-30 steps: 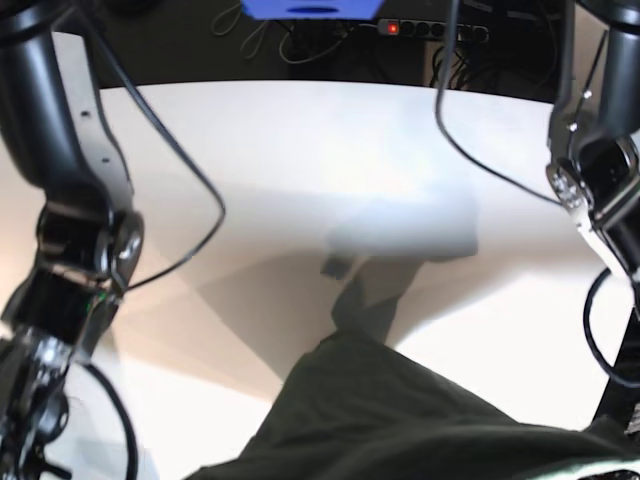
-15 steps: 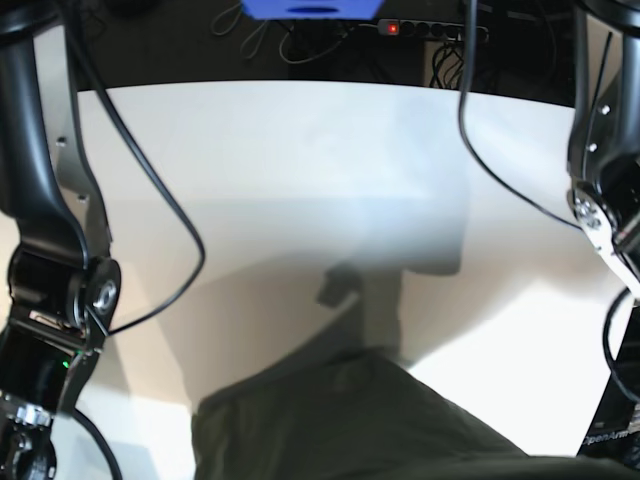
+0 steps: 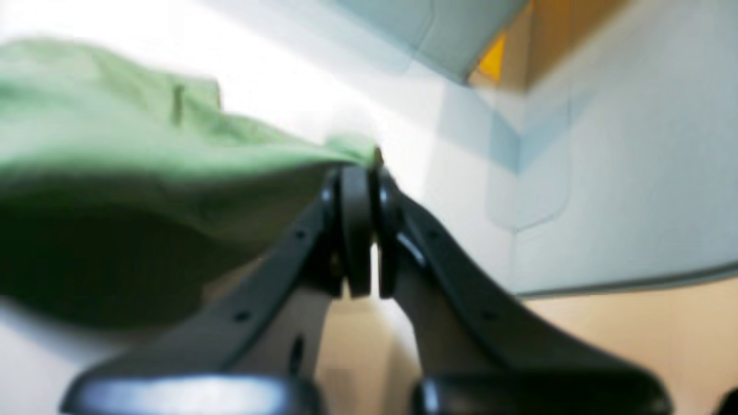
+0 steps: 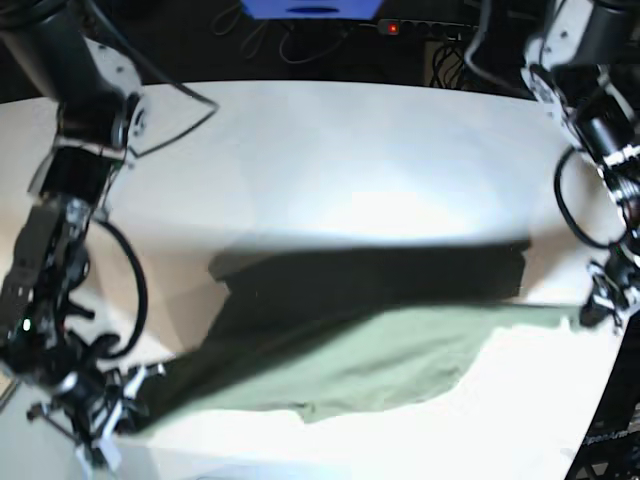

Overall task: Layout the t-shirt on the table in an organized manner, then fold the t-shirt properly
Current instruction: 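Lift the t-shirt with both grippers, shake and lay it flat, then grasp the t-shirt body with both grippers and pull it outward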

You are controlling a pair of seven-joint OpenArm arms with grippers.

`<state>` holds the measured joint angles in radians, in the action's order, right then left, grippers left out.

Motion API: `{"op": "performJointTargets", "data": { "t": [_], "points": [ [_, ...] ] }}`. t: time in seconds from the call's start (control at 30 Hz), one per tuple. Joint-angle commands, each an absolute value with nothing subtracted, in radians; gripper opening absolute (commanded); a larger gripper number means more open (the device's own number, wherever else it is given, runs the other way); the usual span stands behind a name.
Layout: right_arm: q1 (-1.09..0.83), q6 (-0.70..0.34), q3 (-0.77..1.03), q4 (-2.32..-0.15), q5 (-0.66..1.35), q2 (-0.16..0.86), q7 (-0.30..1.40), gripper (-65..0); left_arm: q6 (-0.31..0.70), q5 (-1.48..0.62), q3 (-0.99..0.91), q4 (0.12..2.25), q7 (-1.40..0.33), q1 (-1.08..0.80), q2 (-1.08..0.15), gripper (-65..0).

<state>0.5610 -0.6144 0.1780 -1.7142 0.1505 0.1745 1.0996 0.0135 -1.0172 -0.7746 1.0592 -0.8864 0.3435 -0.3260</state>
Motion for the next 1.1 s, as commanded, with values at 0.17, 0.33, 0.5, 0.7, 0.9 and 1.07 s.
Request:
{"op": "performJointTargets", "data": {
  "t": [0.17, 0.33, 0.5, 0.7, 0.9, 1.07],
  "points": [
    [0.341, -0.615, 0.197, -1.744, 0.147, 0.171, 1.017, -65.0, 0.002, -1.125, -0.774, 1.110, -0.880, 0.168, -0.255, -64.7],
    [0.246, -0.615, 0.249, -1.744, 0.147, 0.196, 0.993, -65.0, 0.002, -1.130, -0.693, 1.257, -0.880, 0.013, -0.199, -64.7],
    [0.183, -0.615, 0.278, -1.741, 0.145, 0.234, 0.995, -64.4, 0.004, -1.130, -0.638, 1.469, -0.880, -0.082, -0.176, -64.6],
    [0.133, -0.615, 0.309, -1.736, 0.142, 0.271, 0.995, -43.9, 0.004, -1.130, -0.561, 1.670, -0.972, -0.147, -0.219, -57.6],
    [0.136, -0.615, 0.463, -1.787, 0.145, 0.268, 0.995, -22.5, 0.004, -1.129, -0.584, 1.745, -1.129, -0.143, -0.223, -42.7],
    [0.084, -0.615, 0.463, -1.886, 0.145, 0.234, 1.009, -21.0, 0.004, -1.121, -0.659, 1.799, -1.170, -0.139, -0.232, -42.5]
  ]
}}
